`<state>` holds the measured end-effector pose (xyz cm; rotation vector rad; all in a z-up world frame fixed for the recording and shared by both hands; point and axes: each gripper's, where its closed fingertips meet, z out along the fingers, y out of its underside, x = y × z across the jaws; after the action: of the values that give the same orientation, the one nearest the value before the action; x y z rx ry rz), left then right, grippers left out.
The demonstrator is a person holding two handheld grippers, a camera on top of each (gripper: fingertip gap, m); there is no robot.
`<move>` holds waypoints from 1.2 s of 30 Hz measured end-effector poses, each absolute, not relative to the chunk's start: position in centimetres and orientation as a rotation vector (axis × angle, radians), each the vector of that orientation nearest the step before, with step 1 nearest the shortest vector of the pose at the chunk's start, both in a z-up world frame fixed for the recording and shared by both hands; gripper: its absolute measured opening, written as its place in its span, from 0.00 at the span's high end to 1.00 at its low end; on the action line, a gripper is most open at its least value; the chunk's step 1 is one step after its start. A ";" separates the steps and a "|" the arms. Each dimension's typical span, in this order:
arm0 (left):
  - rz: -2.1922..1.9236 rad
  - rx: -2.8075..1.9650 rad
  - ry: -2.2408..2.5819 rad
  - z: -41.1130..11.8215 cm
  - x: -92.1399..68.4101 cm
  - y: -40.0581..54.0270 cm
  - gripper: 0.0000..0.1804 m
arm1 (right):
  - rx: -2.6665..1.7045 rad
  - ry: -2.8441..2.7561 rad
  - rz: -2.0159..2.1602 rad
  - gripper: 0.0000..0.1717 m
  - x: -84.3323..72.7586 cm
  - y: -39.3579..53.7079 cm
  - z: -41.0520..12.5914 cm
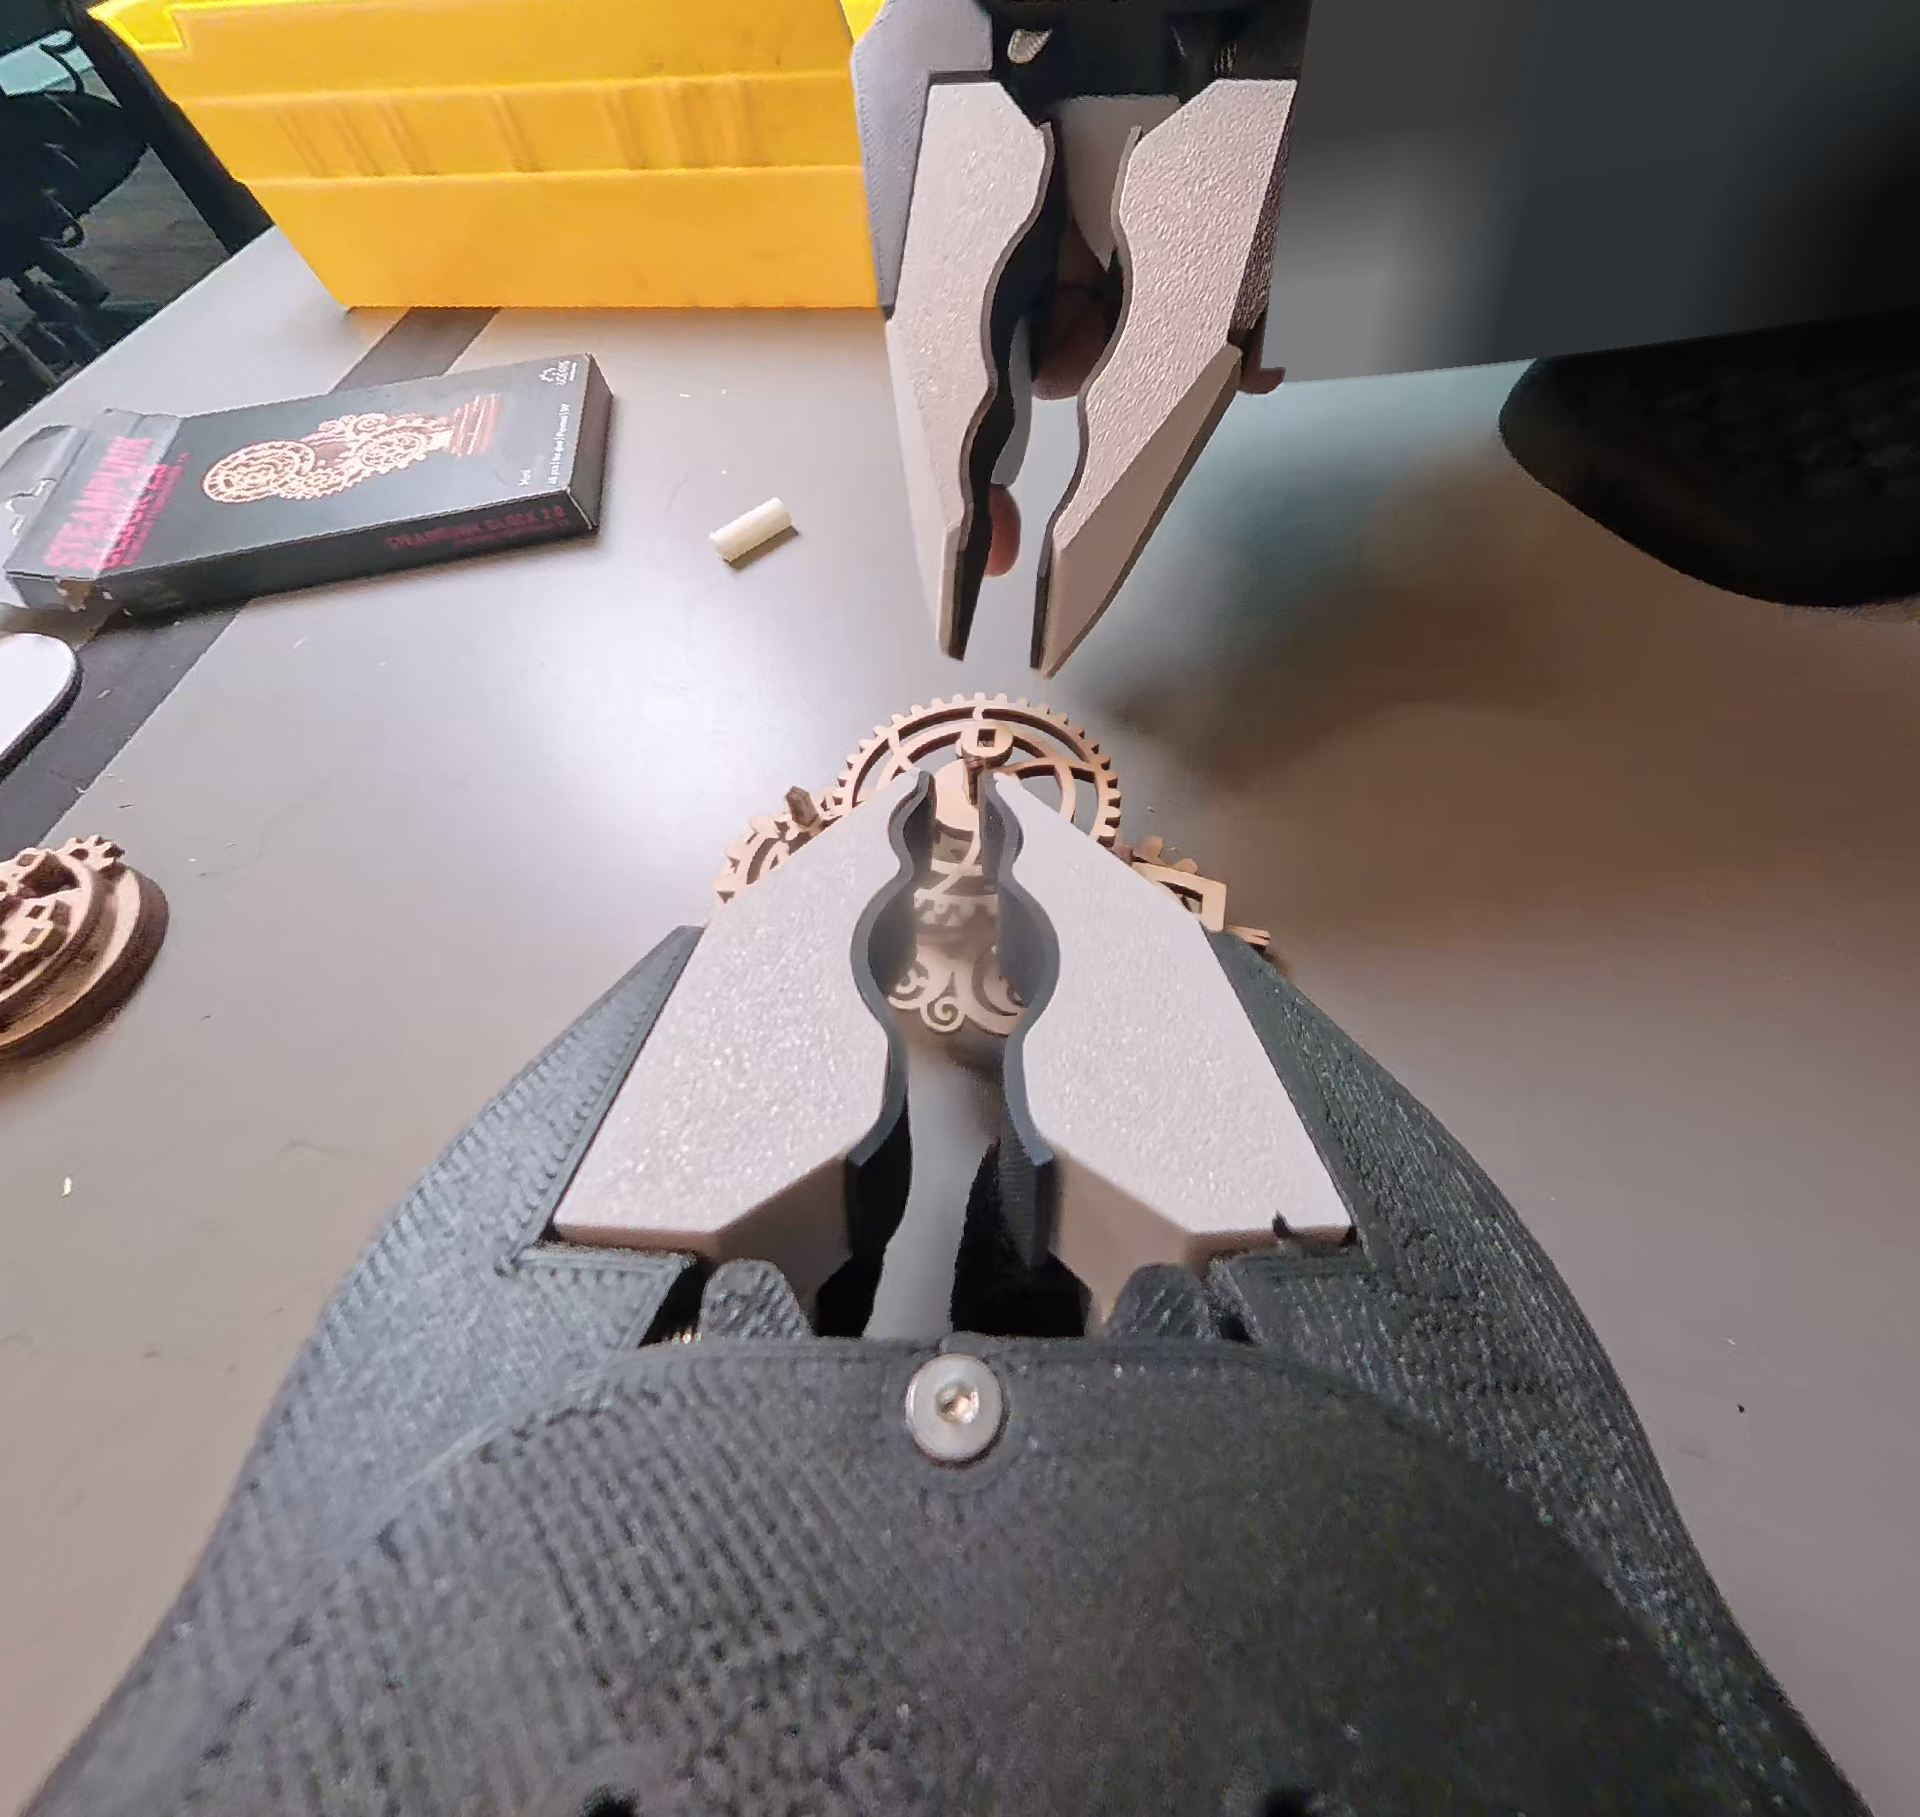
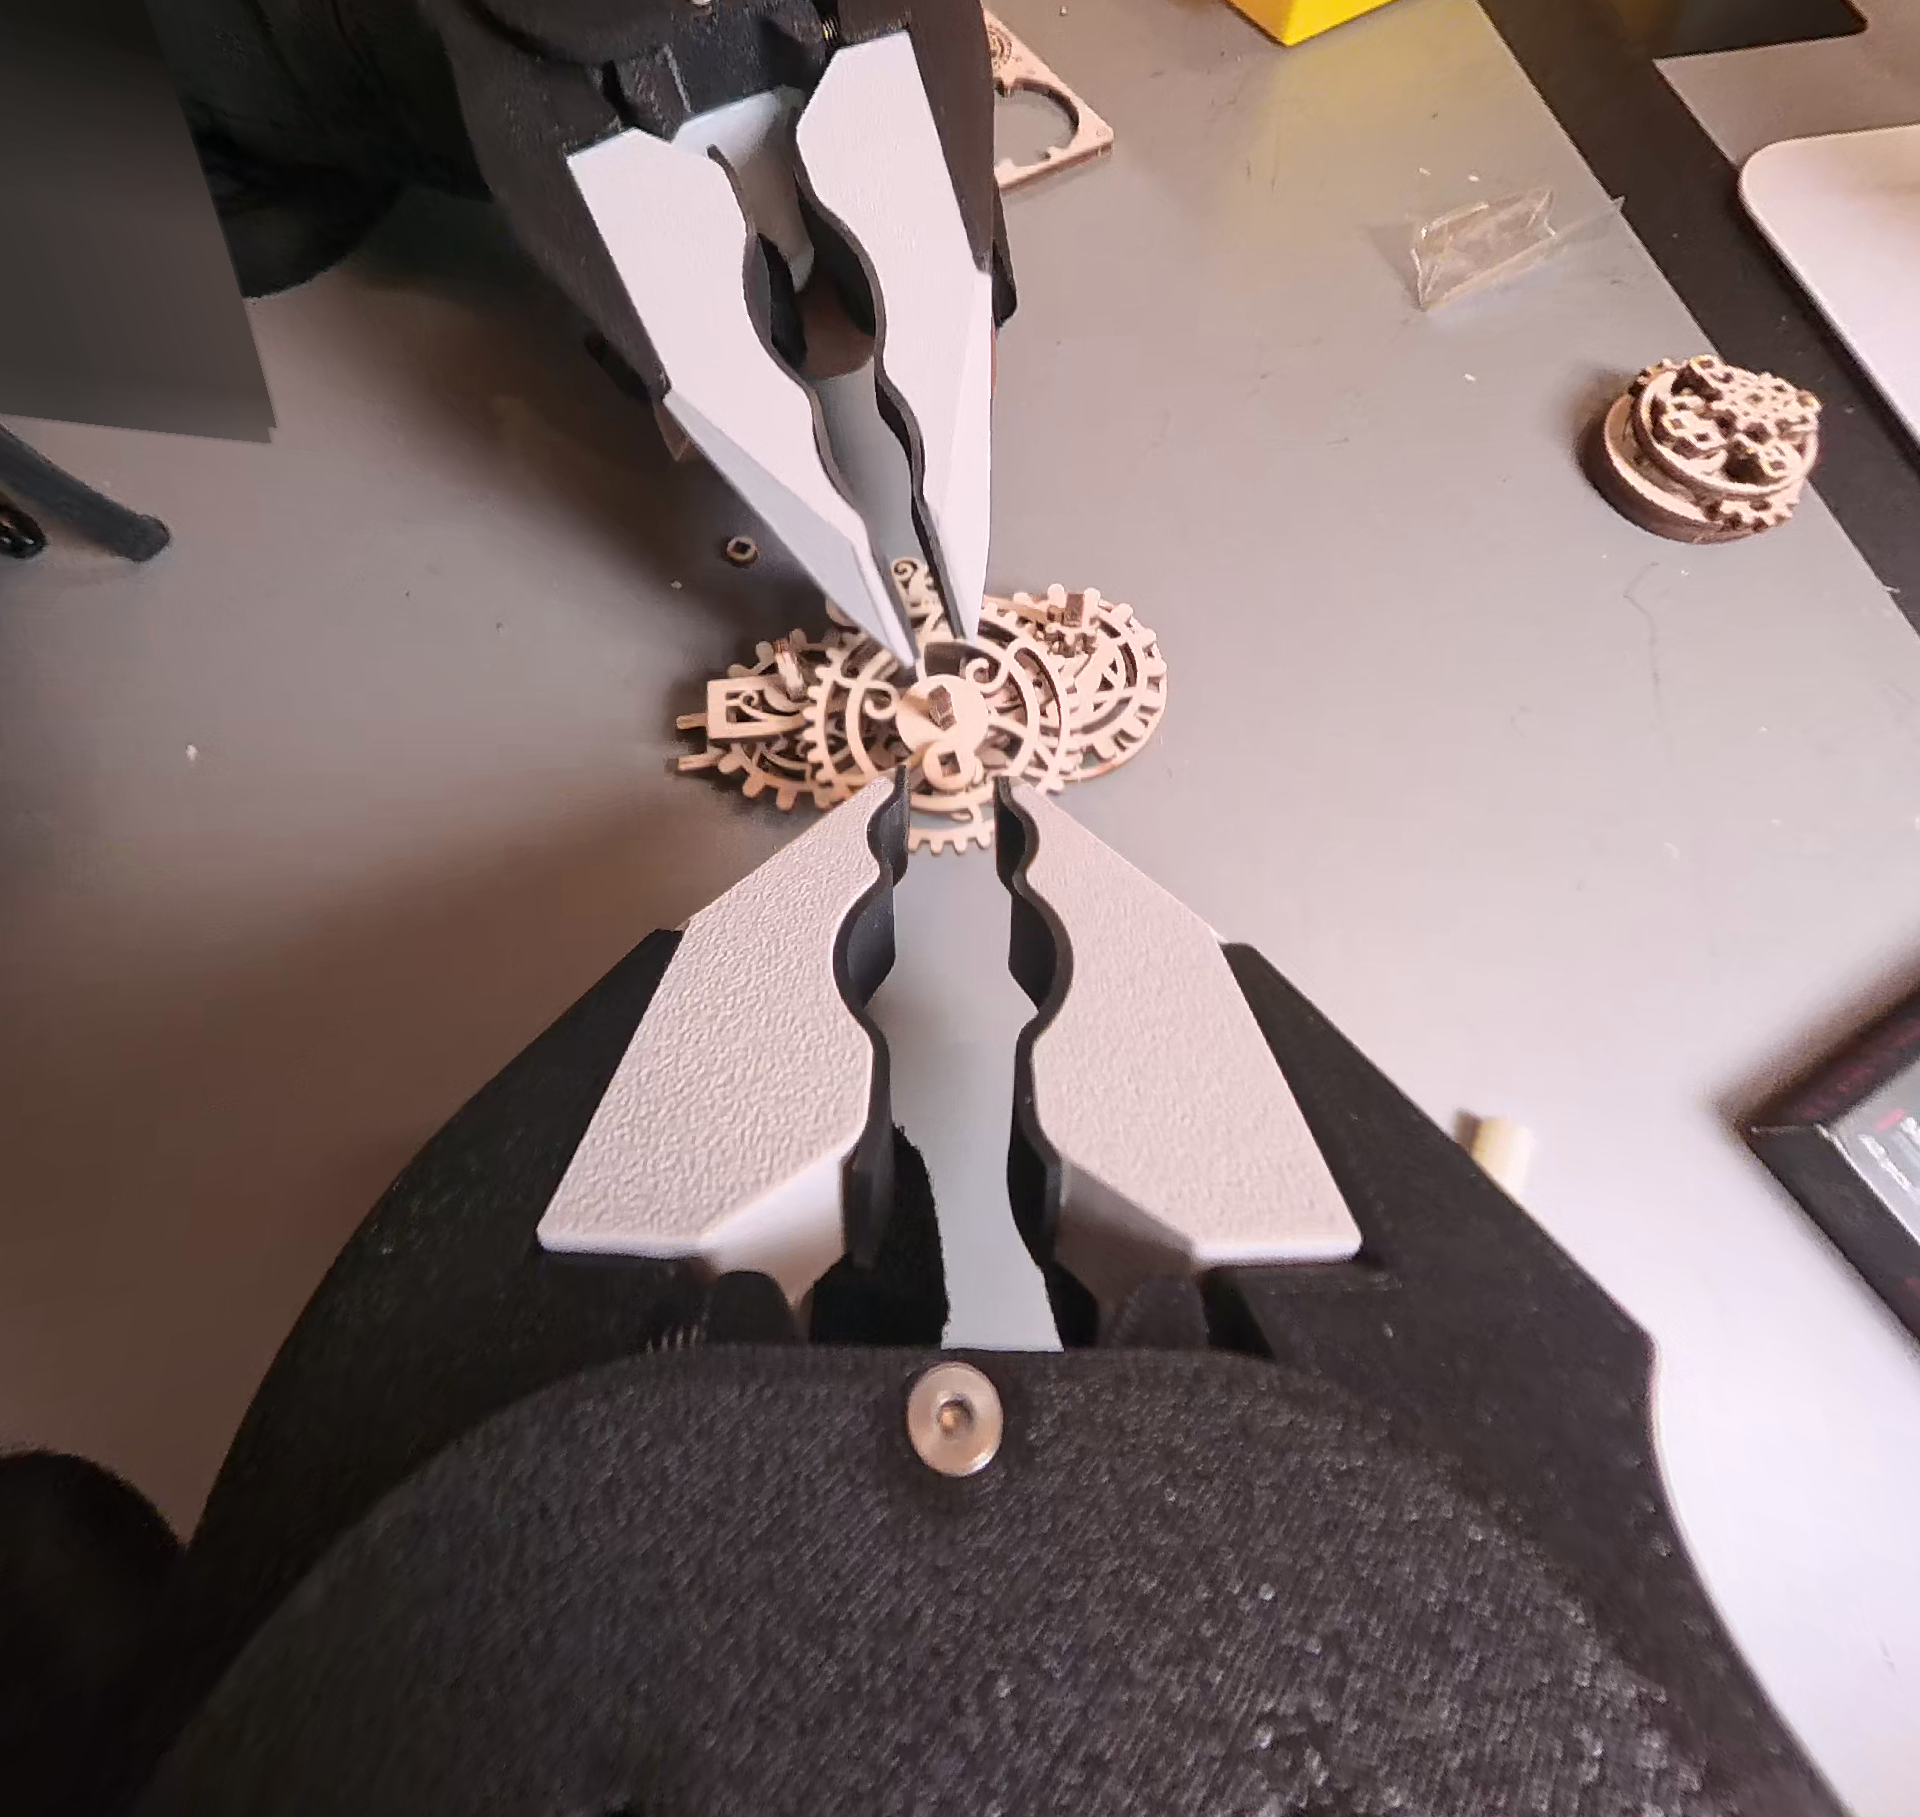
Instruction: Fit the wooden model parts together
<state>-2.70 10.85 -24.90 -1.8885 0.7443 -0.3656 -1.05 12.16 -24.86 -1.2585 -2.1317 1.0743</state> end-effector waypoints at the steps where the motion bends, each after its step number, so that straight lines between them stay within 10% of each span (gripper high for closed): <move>1: -0.363 -1.888 0.737 -24.9 -2.8 10.9 0.97 | -1.264 -2.133 1.072 0.91 -0.8 12.3 -24.9; 36: -0.377 -1.898 0.708 -25.1 -3.2 10.6 0.97 | -1.275 -2.146 1.060 0.92 -1.5 11.1 -25.9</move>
<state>-3.22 10.64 -25.15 -1.8983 0.7081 -0.3772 -1.51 11.09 -25.94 -1.2750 -2.1461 1.0604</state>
